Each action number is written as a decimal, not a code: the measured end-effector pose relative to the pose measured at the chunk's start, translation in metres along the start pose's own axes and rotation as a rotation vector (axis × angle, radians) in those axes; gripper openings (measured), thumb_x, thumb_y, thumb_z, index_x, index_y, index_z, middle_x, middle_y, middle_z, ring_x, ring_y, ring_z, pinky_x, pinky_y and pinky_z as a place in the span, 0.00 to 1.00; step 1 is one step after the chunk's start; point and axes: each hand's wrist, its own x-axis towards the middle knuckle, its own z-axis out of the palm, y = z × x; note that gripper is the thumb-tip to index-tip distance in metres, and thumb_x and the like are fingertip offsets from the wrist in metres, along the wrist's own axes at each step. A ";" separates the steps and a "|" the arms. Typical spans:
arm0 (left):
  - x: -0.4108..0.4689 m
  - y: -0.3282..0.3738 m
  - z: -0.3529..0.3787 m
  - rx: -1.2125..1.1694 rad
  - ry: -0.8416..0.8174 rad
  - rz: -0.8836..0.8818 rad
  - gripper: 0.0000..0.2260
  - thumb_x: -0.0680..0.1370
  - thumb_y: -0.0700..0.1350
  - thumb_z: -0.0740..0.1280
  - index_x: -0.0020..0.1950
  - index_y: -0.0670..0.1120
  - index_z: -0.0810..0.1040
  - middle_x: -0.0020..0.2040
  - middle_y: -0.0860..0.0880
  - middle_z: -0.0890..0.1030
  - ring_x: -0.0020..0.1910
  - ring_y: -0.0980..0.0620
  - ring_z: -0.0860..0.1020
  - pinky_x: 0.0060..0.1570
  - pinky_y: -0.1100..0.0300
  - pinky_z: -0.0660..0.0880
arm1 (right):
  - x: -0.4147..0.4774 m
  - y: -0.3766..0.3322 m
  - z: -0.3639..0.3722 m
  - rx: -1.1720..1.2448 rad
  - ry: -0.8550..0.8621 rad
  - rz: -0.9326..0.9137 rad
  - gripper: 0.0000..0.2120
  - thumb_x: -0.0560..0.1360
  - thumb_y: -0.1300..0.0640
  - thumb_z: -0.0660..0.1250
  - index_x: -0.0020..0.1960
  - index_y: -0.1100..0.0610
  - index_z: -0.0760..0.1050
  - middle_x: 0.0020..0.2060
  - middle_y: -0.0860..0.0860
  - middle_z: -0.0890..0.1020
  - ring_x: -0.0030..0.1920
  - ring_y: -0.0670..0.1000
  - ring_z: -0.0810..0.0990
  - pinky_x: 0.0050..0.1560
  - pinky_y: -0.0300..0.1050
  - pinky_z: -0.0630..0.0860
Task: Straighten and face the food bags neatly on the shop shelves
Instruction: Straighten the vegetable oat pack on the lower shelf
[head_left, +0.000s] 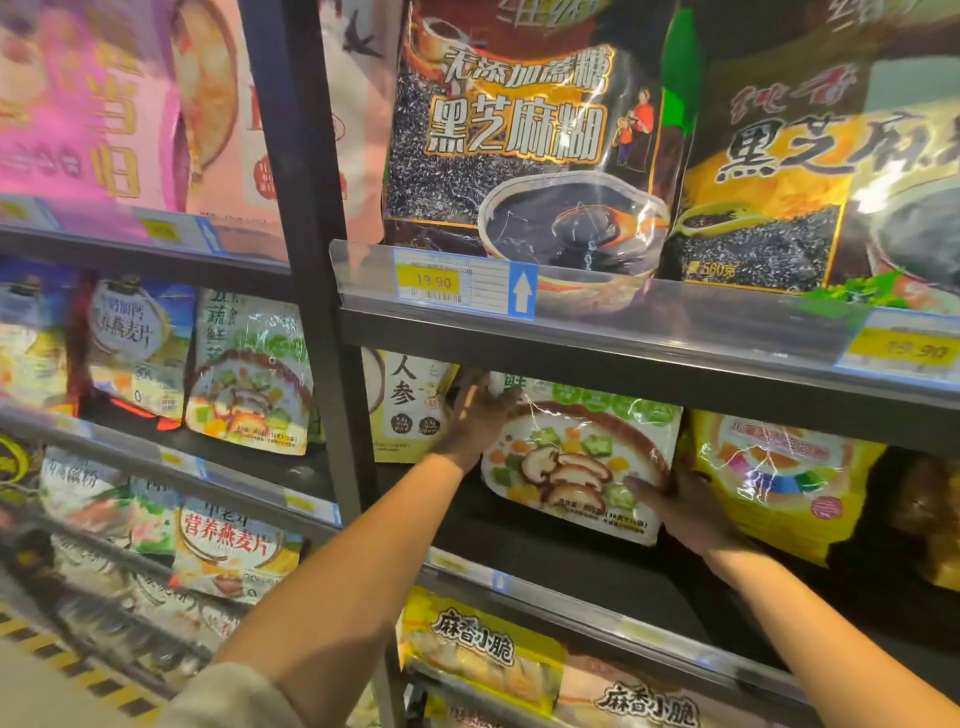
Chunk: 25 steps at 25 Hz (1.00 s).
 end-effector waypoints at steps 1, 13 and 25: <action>-0.001 0.003 0.000 0.035 0.013 0.012 0.36 0.71 0.69 0.67 0.74 0.53 0.72 0.72 0.50 0.75 0.68 0.44 0.76 0.66 0.42 0.75 | -0.002 -0.003 -0.001 0.006 -0.009 0.021 0.24 0.79 0.44 0.69 0.72 0.50 0.71 0.60 0.49 0.82 0.55 0.51 0.82 0.51 0.44 0.78; -0.026 0.009 -0.018 0.100 -0.013 0.224 0.38 0.71 0.72 0.63 0.76 0.53 0.71 0.73 0.48 0.76 0.71 0.42 0.74 0.71 0.41 0.70 | -0.054 -0.044 -0.011 0.212 0.272 0.127 0.27 0.78 0.43 0.71 0.73 0.55 0.75 0.69 0.55 0.79 0.69 0.59 0.76 0.61 0.44 0.67; -0.088 0.002 -0.037 -0.066 -0.213 0.123 0.41 0.65 0.71 0.67 0.74 0.53 0.72 0.69 0.46 0.79 0.67 0.42 0.77 0.67 0.44 0.74 | -0.173 -0.077 0.012 0.281 0.420 0.149 0.16 0.76 0.44 0.73 0.59 0.51 0.79 0.53 0.48 0.85 0.53 0.48 0.83 0.46 0.43 0.76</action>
